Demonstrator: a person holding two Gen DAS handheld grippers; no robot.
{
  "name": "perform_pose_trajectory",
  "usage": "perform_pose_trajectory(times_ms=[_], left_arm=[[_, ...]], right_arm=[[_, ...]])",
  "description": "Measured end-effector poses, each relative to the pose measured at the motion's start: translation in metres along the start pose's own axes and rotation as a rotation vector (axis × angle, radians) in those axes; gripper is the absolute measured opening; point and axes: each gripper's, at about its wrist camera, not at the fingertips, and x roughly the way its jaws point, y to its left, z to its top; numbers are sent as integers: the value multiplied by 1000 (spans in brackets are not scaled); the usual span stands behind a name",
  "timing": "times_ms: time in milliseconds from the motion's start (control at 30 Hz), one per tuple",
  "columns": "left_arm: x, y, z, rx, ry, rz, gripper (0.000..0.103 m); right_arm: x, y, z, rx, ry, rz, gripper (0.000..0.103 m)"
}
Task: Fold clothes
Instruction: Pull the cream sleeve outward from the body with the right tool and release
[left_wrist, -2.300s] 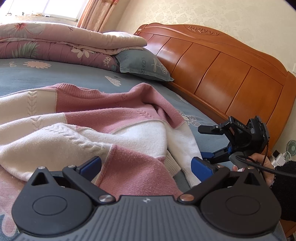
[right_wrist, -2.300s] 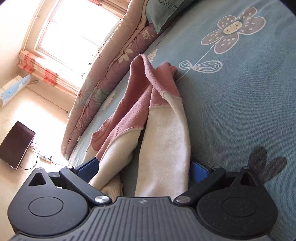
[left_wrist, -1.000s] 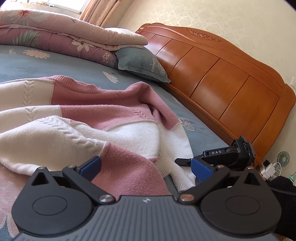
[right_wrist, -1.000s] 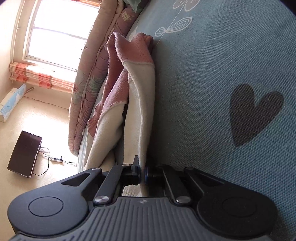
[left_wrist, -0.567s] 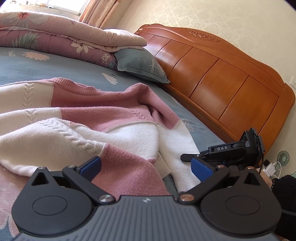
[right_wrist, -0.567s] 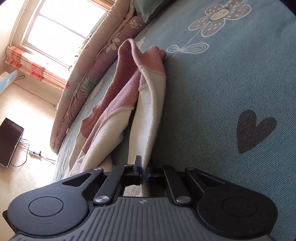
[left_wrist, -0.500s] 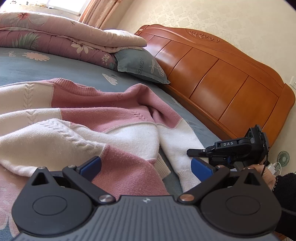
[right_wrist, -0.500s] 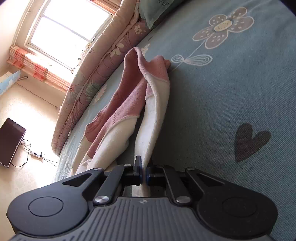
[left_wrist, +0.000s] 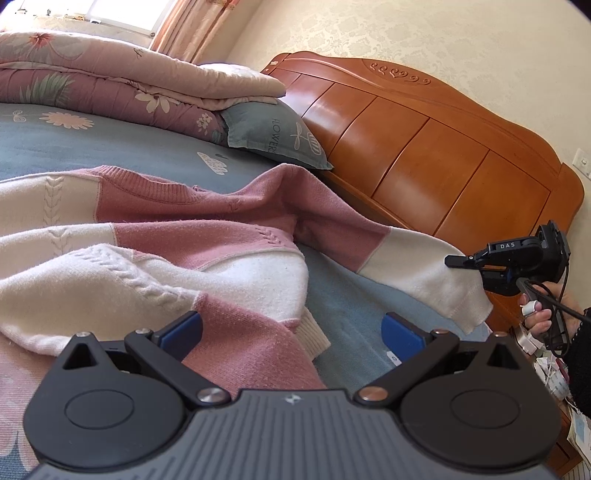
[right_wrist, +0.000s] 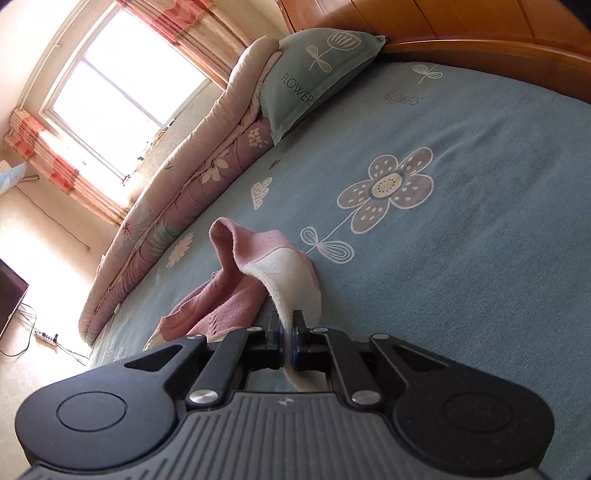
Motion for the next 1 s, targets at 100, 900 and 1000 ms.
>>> perform_pose_trajectory(times_ms=[100, 900, 1000], left_arm=[[-1, -1, 1, 1, -3, 0, 102], [3, 2, -3, 31, 6, 17, 102], [4, 5, -3, 49, 0, 22, 102]], right_arm=[[-17, 2, 7, -13, -21, -18, 7], [15, -83, 77, 91, -81, -334, 7], [49, -96, 96, 75, -67, -384, 7]])
